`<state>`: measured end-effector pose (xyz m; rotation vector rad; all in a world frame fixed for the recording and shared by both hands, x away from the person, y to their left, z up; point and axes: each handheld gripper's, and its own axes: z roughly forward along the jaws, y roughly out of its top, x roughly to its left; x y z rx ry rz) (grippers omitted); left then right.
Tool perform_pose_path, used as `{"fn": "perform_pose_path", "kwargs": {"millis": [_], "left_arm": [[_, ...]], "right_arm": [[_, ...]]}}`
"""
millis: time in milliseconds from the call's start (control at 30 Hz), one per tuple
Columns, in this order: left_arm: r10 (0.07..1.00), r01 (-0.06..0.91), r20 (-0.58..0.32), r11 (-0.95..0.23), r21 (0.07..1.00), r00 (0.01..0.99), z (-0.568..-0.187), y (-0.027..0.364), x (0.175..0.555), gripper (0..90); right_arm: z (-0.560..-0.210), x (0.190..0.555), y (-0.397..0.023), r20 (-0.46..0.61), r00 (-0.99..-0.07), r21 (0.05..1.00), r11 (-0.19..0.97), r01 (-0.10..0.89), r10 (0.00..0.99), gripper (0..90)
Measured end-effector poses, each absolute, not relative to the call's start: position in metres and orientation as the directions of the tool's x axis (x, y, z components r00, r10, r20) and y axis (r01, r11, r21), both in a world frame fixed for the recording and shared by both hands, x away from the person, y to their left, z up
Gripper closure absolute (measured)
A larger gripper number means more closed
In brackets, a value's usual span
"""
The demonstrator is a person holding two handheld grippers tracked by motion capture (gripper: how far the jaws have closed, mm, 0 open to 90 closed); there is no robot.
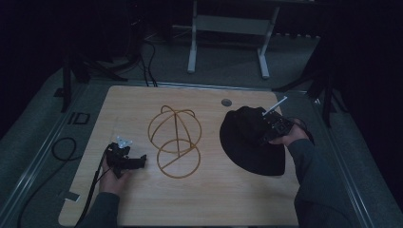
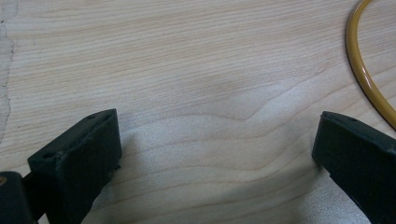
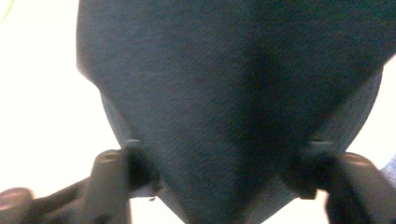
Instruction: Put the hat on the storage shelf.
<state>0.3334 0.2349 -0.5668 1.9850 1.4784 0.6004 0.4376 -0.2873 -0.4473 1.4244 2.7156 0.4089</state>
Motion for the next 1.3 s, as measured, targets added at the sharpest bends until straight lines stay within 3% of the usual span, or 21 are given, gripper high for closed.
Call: {"fn": "perform_pose_path", "kwargs": {"millis": [67,100,233,267,333,467,1300], "left_arm": [[0.959,0.695,0.011,-0.212,0.687,0.282,-0.567,0.235,0.333,1.6],[0.959,0.695,0.011,-0.212,0.687,0.282,-0.567,0.235,0.333,1.6],[0.959,0.695,0.011,-0.213,0.687,0.282,-0.567,0.235,0.333,1.6],[0.959,0.695,0.011,-0.212,0.687,0.282,-0.567,0.235,0.333,1.6],[0.959,0.695,0.011,-0.212,0.687,0.282,-0.567,0.235,0.333,1.5],[0.959,0.695,0.011,-0.212,0.687,0.282,-0.567,0.235,0.333,1.6],[0.959,0.694,0.011,-0.212,0.688,0.282,-0.567,0.235,0.333,1.6]], "right_arm": [[-0.447,0.439,-0.288,0.082,-0.571,0.251,0.537,0.805,0.817,46.8],[-0.446,0.442,-0.290,0.110,-0.567,0.238,0.532,0.813,0.817,54.8],[-0.447,0.444,-0.290,0.111,-0.567,0.225,0.535,0.814,0.816,63.1],[-0.448,0.445,-0.290,0.108,-0.567,0.213,0.539,0.815,0.816,71.0],[-0.447,0.446,-0.290,0.102,-0.570,0.212,0.542,0.813,0.816,78.3],[-0.444,0.445,-0.289,0.083,-0.587,0.211,0.561,0.800,0.806,84.0],[-0.409,0.425,-0.278,0.028,-0.687,0.267,0.657,0.705,0.726,85.4]]}}
